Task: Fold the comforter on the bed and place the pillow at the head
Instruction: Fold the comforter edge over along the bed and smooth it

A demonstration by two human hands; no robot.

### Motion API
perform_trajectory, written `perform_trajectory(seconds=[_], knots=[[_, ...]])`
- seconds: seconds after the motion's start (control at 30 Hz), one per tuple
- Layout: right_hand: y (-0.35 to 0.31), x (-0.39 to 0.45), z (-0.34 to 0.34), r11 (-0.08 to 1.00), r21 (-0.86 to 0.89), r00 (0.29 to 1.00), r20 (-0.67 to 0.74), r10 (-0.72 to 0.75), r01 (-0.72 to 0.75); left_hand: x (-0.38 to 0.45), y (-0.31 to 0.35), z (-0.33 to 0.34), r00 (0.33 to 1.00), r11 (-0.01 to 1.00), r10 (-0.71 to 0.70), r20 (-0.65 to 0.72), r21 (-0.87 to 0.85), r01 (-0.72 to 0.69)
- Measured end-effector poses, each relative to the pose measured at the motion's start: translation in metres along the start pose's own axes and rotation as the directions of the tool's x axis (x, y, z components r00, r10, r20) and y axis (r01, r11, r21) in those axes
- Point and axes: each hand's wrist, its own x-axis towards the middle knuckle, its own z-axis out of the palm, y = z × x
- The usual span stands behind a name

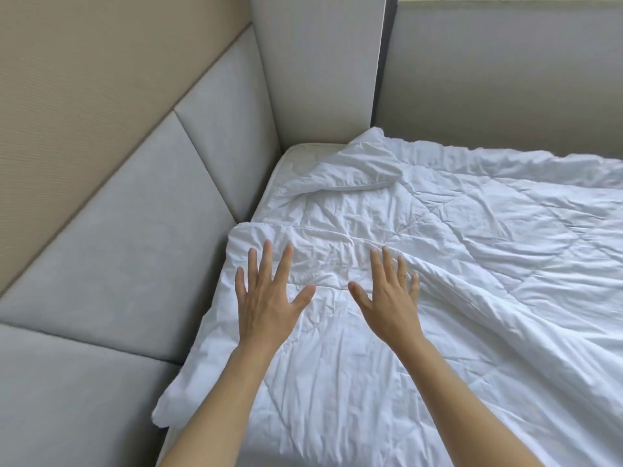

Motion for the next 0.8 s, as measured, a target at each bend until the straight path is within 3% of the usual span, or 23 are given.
perform_trajectory(seconds=[0.13, 0.37, 0.57, 0.8], knots=[[-0.037, -0.077, -0.058, 0.997, 0.073, 0.993, -0.115, -0.027, 0.036, -0.060, 0.021, -0.073, 0.998, 0.998, 0.044, -0.051, -0.041, -0.047], [-0.066, -0.242, -0.129, 0.999, 0.012, 0.967, -0.251, -0.040, 0.044, -0.184, 0.060, -0.171, 0.978, 0.980, 0.162, -0.131, -0.095, -0.175], [-0.035, -0.366, -0.163, 0.996, -0.013, 0.953, -0.292, 0.083, -0.090, -0.263, 0.114, -0.203, 0.962, 0.947, 0.253, -0.099, -0.180, -0.268], [0.042, -0.486, -0.196, 0.955, 0.066, 0.893, -0.343, 0.292, -0.288, -0.344, 0.209, -0.187, 0.924, 0.878, 0.381, 0.006, -0.314, -0.360]])
